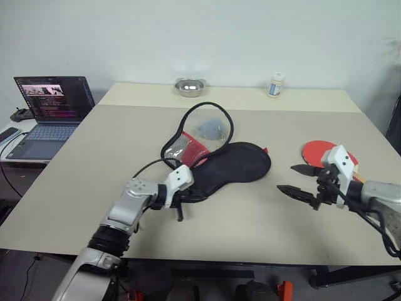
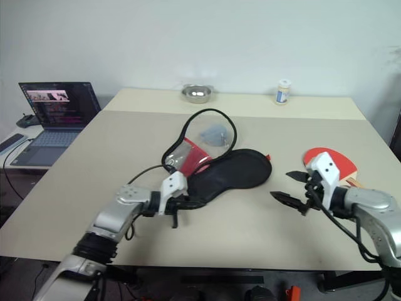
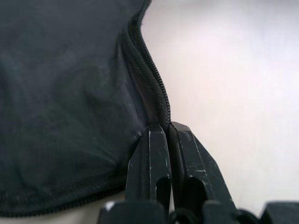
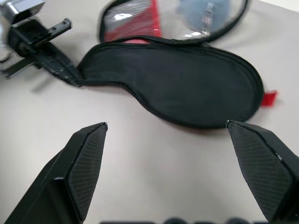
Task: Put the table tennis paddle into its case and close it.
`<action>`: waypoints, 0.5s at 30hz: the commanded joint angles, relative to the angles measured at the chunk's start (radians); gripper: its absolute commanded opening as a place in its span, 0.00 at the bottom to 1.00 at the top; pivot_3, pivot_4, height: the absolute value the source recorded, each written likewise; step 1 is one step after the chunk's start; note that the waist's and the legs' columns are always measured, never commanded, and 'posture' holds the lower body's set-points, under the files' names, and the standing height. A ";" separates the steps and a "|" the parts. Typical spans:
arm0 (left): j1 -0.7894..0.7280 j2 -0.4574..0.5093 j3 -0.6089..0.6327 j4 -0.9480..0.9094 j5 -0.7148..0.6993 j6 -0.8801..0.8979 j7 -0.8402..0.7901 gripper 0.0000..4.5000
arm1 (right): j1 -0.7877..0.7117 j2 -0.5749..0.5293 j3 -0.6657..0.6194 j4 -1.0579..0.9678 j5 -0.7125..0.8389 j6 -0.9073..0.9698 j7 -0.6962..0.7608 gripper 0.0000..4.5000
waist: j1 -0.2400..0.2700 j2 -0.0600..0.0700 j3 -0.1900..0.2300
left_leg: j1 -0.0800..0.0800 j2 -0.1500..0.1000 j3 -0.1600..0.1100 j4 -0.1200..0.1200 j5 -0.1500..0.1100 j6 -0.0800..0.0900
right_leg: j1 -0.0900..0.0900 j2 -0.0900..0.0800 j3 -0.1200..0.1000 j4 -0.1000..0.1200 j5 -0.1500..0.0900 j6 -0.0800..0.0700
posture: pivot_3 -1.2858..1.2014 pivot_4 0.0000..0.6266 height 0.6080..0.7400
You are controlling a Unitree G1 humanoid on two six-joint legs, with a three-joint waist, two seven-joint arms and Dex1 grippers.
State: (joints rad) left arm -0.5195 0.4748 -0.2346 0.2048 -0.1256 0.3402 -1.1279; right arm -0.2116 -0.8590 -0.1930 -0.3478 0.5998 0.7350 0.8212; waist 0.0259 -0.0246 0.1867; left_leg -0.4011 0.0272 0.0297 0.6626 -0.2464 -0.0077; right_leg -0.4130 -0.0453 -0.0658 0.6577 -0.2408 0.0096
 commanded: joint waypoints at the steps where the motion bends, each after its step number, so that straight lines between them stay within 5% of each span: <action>1: -0.063 -0.110 -0.047 -0.033 -0.001 0.088 0.078 0.01 | -0.002 -0.049 -0.057 0.028 -0.012 -0.041 0.048 1.00 | 0.000 0.000 0.000 | 0.000 0.000 0.000 0.000 0.000 0.000 | 0.000 0.000 0.000 0.000 0.000 0.000 | 0.52 0.24 1.00; 7: -0.194 -0.290 -0.050 0.145 0.065 0.109 0.278 0.01 | -0.017 -0.065 -0.074 0.038 -0.007 -0.047 0.063 1.00 | -0.002 -0.001 0.001 | 0.000 0.000 -0.001 0.000 0.000 0.000 | 0.000 0.002 -0.001 0.000 0.000 0.000 | 0.52 0.24 1.00; 11: -0.215 -0.319 -0.053 0.181 0.069 0.083 0.290 0.01 | -0.028 -0.045 -0.087 0.025 0.020 -0.023 0.047 1.00 | -0.012 -0.001 0.001 | 0.000 0.001 0.000 -0.001 0.000 0.000 | 0.000 0.004 0.000 0.000 0.000 0.000 | 0.52 0.24 1.00; 15: -0.194 -0.281 -0.037 0.127 0.059 0.078 0.270 0.23 | -0.009 -0.032 -0.061 0.009 0.000 -0.042 0.037 1.00 | -0.012 -0.001 0.001 | 0.000 0.002 -0.001 -0.001 0.000 0.000 | 0.000 0.007 0.000 -0.001 0.000 0.000 | 0.52 0.24 1.00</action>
State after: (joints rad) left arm -0.7166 0.1755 -0.2881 0.3900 -0.0571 0.4413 -0.8451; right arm -0.2171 -0.8920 -0.2431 -0.3102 0.6025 0.7095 0.8650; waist 0.0136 -0.0257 0.1875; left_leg -0.4007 0.0291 0.0285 0.6618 -0.2465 -0.0075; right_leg -0.4134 -0.0382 -0.0657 0.6572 -0.2410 0.0092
